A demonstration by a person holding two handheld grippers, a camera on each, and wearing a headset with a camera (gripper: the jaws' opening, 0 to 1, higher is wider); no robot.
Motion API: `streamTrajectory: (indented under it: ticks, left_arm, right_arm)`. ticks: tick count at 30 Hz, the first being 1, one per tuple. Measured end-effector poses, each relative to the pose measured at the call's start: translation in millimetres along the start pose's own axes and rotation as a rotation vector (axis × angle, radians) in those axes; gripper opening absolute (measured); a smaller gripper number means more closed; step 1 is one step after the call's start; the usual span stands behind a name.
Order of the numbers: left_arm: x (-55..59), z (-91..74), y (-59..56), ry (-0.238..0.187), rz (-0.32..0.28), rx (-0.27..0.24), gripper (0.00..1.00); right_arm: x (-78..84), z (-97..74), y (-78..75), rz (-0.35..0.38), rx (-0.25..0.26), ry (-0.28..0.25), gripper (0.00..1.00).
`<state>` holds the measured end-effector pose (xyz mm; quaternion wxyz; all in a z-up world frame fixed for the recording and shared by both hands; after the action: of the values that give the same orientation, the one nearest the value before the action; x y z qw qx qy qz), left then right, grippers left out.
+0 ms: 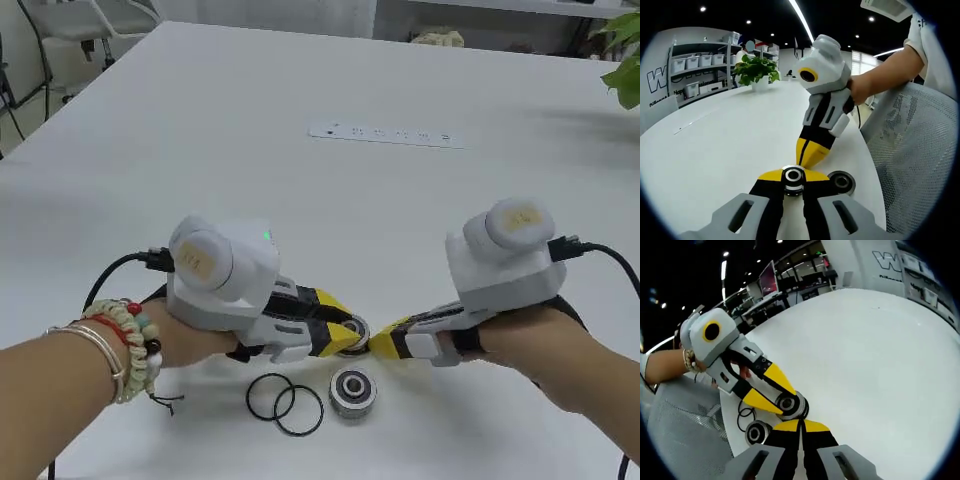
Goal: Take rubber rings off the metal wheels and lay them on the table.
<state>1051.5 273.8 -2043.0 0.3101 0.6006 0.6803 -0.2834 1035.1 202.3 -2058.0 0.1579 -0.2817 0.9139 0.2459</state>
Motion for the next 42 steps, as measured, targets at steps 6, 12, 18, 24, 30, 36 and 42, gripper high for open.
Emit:
streamTrajectory:
  ticks: [6,12,18,24,30,36,42]
  left_arm:
    - [-0.2,0.4,-0.2,0.002,0.002,0.001,0.08]
    - [-0.3,0.5,-0.7,0.0,0.01,0.002,0.08]
    - [-0.6,0.7,-0.7,0.001,0.021,0.004,0.08]
    - [-0.7,1.0,-1.0,0.003,0.031,0.001,0.08]
    - [-1.6,1.2,-0.8,0.013,0.033,0.004,0.08]
    - [-1.4,0.8,-1.4,0.016,0.035,0.005,0.08]
    - [-1.4,0.3,-1.9,0.019,0.034,0.008,0.08]
  right_arm:
    - [-0.6,-4.8,-3.8,0.057,0.043,-0.018,0.0]
    - [-1.8,-11.6,-1.7,0.137,-0.015,-0.072,0.0]
    - [-2.9,-12.6,2.4,0.136,-0.056,-0.102,0.0]
    - [-2.7,-12.5,3.5,0.115,-0.064,-0.101,0.0]
    - [-4.0,-13.3,3.1,0.179,-0.077,-0.106,0.0]
    - [-4.4,-13.2,3.3,0.181,-0.085,-0.108,0.0]
    - [-4.8,-13.0,3.5,0.185,-0.094,-0.108,0.0]
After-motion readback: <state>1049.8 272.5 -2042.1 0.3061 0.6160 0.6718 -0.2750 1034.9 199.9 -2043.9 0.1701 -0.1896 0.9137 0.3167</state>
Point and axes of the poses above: the centre of the closed fingertips' face, and the gripper's own axes: z roughly forward along the fingers, y roughly to its left, x roughly out of its underside, the point moved 4 cm from there along -z, roughly backward along the fingers, and after that the axes turned 15 degrees about y, right-handed, at the moved point
